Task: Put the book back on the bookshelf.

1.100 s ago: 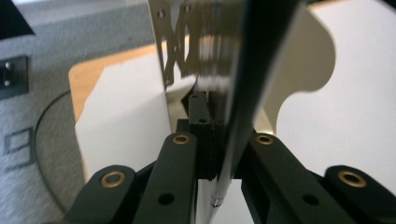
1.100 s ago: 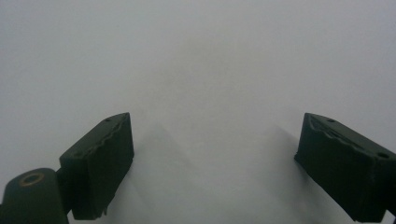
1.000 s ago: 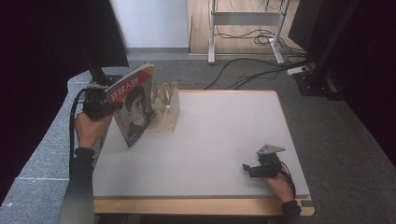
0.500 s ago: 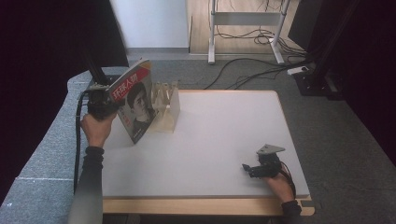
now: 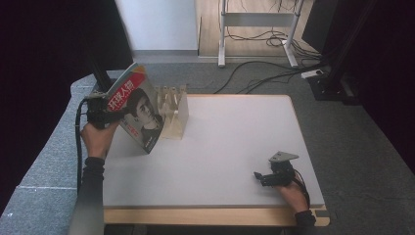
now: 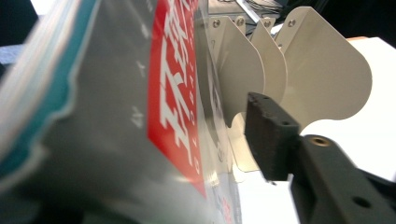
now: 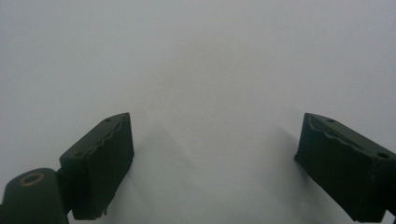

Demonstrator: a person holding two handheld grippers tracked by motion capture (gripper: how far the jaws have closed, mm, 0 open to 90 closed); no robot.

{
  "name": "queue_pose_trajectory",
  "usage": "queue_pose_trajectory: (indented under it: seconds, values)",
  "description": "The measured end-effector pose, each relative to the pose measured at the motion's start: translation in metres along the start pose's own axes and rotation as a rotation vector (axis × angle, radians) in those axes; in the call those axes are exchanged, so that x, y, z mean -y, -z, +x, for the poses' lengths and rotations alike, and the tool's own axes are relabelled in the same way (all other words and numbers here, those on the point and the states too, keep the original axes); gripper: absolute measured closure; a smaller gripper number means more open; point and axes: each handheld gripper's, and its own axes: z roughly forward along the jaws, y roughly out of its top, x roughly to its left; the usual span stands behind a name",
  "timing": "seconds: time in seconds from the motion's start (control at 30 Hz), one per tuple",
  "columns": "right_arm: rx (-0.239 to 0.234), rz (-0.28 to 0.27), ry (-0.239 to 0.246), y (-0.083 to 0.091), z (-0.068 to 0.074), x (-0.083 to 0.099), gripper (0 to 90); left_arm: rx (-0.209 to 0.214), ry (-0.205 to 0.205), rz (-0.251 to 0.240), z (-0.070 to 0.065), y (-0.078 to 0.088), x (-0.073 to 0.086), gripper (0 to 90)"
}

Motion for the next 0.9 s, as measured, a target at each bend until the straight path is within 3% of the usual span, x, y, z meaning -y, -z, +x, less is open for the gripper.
queue_pose_trajectory:
  seconds: [0.2, 0.33, 0.77, 0.9]
  values:
    - [0.0, 0.0, 0.001, 0.0, 0.0, 0.0, 10.3, -0.022, -0.05, -0.011, -0.005, 0.007, 0.002, 29.5]
    - [0.0, 0.0, 0.0, 0.0, 0.0, 0.0, 10.3, -0.011, -0.067, -0.004, -0.007, 0.011, 0.006, 18.1]
    - [-0.001, 0.002, 0.001, 0.0, 0.0, 0.0, 10.4, 0.07, -0.051, -0.014, -0.009, 0.031, 0.03, 3.8]
    - [-0.001, 0.002, 0.001, 0.0, 0.0, 0.0, 10.4, 0.076, -0.082, -0.001, -0.016, 0.037, 0.04, 0.0]
